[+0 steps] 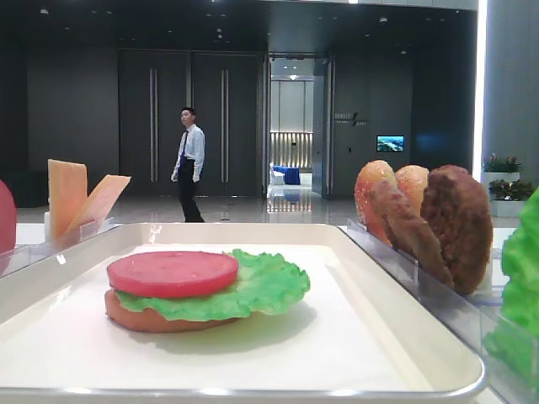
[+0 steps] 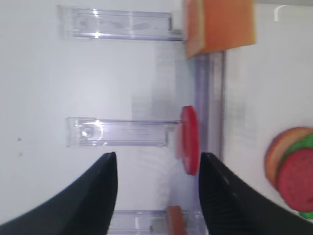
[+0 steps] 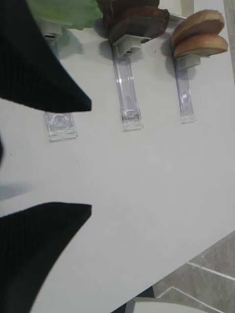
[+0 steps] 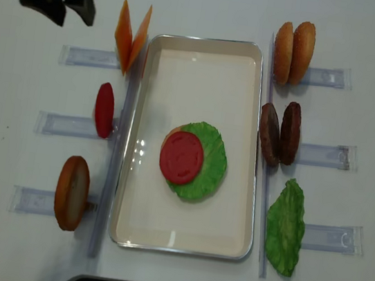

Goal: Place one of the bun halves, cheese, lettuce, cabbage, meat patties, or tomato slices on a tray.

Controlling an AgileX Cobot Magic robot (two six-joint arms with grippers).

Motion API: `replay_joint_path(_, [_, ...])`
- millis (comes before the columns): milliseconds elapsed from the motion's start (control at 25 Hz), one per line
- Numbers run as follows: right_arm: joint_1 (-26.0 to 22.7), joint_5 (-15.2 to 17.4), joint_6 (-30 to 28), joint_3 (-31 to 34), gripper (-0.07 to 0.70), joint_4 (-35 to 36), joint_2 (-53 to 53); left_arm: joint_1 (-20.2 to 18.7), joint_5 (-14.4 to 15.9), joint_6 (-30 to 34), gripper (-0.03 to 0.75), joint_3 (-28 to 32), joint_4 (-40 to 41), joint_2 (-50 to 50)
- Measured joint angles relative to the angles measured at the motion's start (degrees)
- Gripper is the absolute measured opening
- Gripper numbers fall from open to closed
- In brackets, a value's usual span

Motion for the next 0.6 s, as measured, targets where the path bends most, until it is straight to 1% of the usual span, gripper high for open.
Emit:
replay_joint_path(160, [0.0, 0.0, 0.0, 0.0, 0.391, 0.0, 0.0, 6.2, 0.1, 3.4, 0.411, 2.5, 3.6, -0.8])
replay_joint_path(320, [0.0, 0.0, 0.0, 0.0, 0.391, 0.0, 0.0, 11.2, 0.2, 6.6, 0.411, 3.4, 4.5, -1.4])
replay_joint_path(440, [0.0, 0.0, 0.0, 0.0, 0.391, 0.0, 0.0, 13.4, 0.2, 7.1, 0.411, 3.4, 4.2, -2.0])
replay_joint_path(520, [0.0, 0.0, 0.0, 0.0, 0.391, 0.0, 0.0, 13.8, 0.2, 7.4, 0.411, 4.0, 3.3, -2.6])
replay_joint_path(600, [0.0, 0.0, 0.0, 0.0, 0.391, 0.0, 0.0, 13.8, 0.2, 7.7, 0.411, 5.8, 3.0, -4.1])
